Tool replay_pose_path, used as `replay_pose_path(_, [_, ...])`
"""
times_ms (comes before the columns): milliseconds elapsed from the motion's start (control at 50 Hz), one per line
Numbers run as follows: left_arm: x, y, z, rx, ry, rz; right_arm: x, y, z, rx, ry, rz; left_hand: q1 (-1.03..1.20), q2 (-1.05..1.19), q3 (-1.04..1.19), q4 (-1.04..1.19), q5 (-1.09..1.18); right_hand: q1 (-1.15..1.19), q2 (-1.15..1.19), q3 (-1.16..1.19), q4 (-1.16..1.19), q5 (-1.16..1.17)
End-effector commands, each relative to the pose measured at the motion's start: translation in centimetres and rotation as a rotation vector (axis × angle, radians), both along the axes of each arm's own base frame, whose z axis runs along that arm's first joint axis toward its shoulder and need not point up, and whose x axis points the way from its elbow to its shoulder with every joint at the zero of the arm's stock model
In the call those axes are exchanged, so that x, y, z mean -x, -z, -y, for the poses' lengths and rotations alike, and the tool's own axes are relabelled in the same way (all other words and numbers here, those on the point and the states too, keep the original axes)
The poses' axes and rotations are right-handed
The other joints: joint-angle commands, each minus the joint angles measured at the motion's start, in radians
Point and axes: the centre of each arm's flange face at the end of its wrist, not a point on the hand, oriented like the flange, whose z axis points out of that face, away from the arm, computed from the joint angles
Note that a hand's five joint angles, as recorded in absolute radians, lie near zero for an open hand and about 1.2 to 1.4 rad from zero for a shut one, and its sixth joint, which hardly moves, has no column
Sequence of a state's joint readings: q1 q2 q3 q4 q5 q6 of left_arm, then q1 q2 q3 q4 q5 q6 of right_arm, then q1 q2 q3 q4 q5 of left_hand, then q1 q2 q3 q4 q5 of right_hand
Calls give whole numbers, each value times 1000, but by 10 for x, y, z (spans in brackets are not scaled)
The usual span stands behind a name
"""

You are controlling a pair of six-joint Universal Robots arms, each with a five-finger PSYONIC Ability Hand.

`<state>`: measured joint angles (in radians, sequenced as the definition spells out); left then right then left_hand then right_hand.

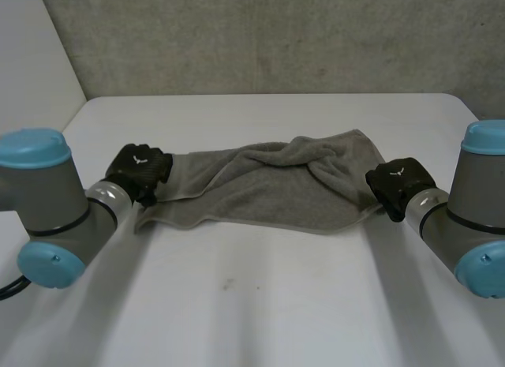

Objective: Fold the towel.

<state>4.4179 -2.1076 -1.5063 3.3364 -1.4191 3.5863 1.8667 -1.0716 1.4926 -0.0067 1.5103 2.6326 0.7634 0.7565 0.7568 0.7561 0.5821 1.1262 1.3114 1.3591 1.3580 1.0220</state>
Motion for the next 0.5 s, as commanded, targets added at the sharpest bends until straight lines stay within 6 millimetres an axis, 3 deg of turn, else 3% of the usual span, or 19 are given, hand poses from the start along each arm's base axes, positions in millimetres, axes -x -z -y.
replay_pose_path(20, [3, 16, -8, -28, 18, 7, 1, 2, 0, -6, 2, -2, 23, 30, 30, 30, 30, 270, 85, 37, 38, 200])
replay_pose_path(80, [5, 18, -15, -43, 42, 6, 1, 4, 0, -9, 2, -3, -124, -117, -117, -116, -117, 270, 85, 37, 38, 200])
replay_pose_path(220, [7, 24, -27, -73, 74, 11, 1, 7, 0, -6, 3, -5, -154, -147, -147, -146, -147, 270, 85, 37, 38, 200])
replay_pose_path(500, [5, 35, -15, -34, 59, 1, 1, 10, 0, -9, 2, -7, 64, 71, 70, 71, 70, 270, 85, 37, 38, 200])
